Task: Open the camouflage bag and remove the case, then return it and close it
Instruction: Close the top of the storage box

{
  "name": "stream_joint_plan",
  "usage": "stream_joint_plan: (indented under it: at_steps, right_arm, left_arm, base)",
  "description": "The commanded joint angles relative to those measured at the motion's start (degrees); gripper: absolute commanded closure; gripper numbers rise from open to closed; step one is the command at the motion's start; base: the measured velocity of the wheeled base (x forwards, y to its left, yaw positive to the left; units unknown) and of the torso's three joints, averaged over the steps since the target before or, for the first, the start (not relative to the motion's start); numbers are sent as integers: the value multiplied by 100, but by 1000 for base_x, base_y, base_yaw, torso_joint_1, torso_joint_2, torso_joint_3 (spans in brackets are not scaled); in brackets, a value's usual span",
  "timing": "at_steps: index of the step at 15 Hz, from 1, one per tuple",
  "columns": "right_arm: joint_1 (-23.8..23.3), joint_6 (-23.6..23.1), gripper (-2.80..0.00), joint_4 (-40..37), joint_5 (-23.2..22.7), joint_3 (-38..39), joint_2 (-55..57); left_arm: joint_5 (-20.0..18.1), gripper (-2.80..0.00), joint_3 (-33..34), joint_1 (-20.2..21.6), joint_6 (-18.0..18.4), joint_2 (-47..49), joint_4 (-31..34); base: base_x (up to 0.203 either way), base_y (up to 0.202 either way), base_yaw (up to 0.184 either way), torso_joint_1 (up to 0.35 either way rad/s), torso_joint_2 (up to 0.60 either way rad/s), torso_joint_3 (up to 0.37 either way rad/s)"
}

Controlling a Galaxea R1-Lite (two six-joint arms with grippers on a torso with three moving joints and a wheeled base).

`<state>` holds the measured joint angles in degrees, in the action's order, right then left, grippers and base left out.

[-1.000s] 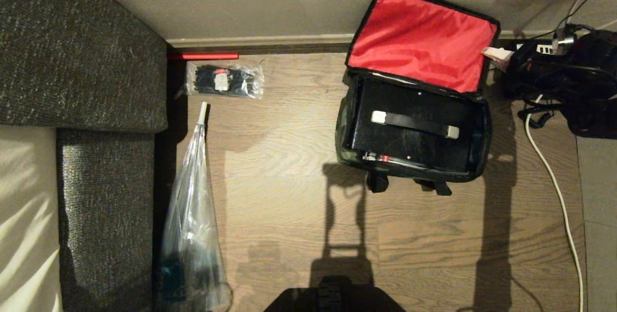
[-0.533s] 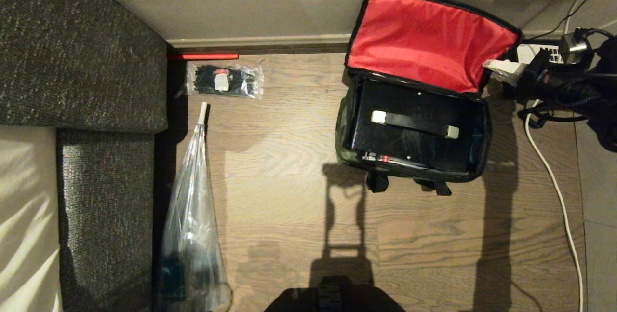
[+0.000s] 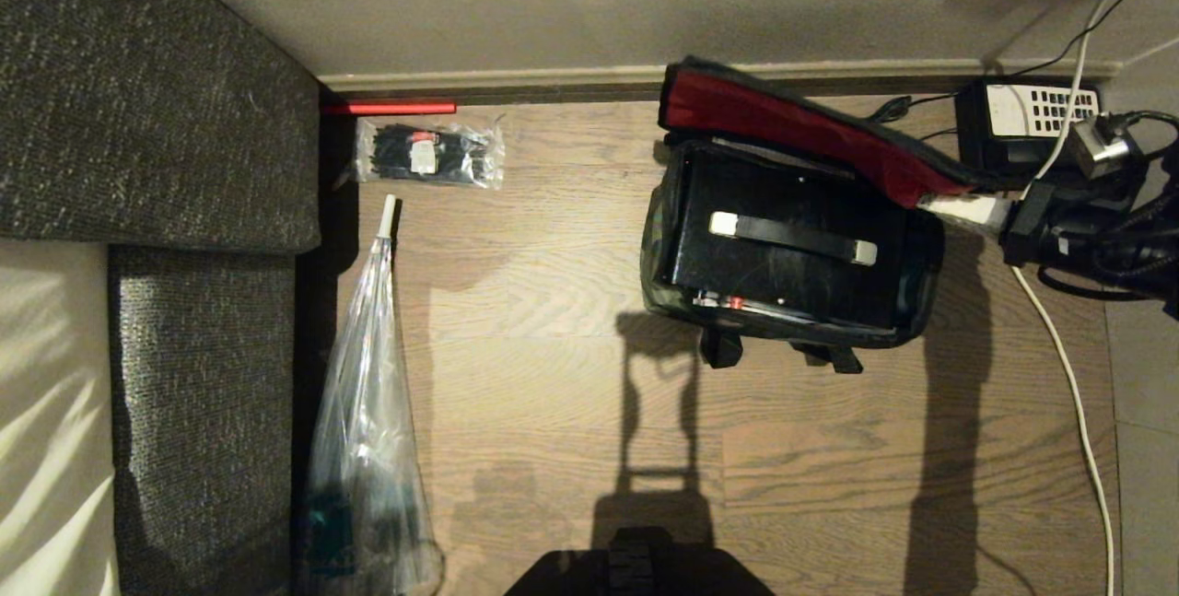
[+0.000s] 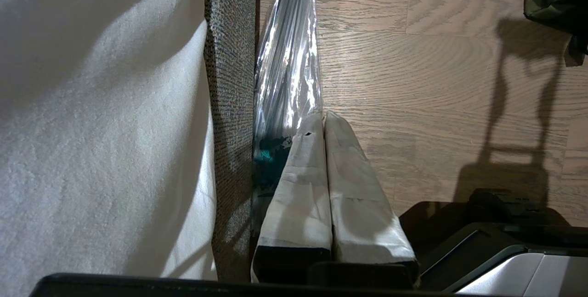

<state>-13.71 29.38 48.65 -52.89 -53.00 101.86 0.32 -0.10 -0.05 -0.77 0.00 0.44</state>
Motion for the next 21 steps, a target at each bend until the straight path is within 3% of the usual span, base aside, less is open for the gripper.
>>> stream_joint_plan:
  at_steps: [1,5,8,11,17,18,21]
  right_arm:
    - [1,-849,0,44,-87,503,-121]
    - [0,-1930,0,25,-99,1079,-133]
    - [0,-2321,0,42,-81,1207,-97]
    - [0,-3025,0,-60,-27,1476,-78]
    - [0,-3902,0,-630,-3,1826,-10]
    - [0,-3948,-280,-646,-37,1784,62]
    - [0,-4286,-280,-772,-10,2084,35]
  left_arm:
    - [3,0,1,2,-2,0,0]
    - [3,0,1,-3,-2,-6,0]
    - [3,0,1,-4,-2,0,0]
    - [3,0,1,1,-2,0,0]
    - [3,0,1,0,-2,0,0]
    - [3,0,1,-2,-2,0,0]
    - [3,0,1,5,-2,-3,0]
  base:
    - [0,0,0,0,0,0]
    - [0,0,0,0,0,0]
    - [0,0,0,0,0,0]
    - [0,0,0,0,0,0]
    - [0,0,0,0,0,0]
    - [0,0,0,0,0,0]
    - [0,0,0,0,0,0]
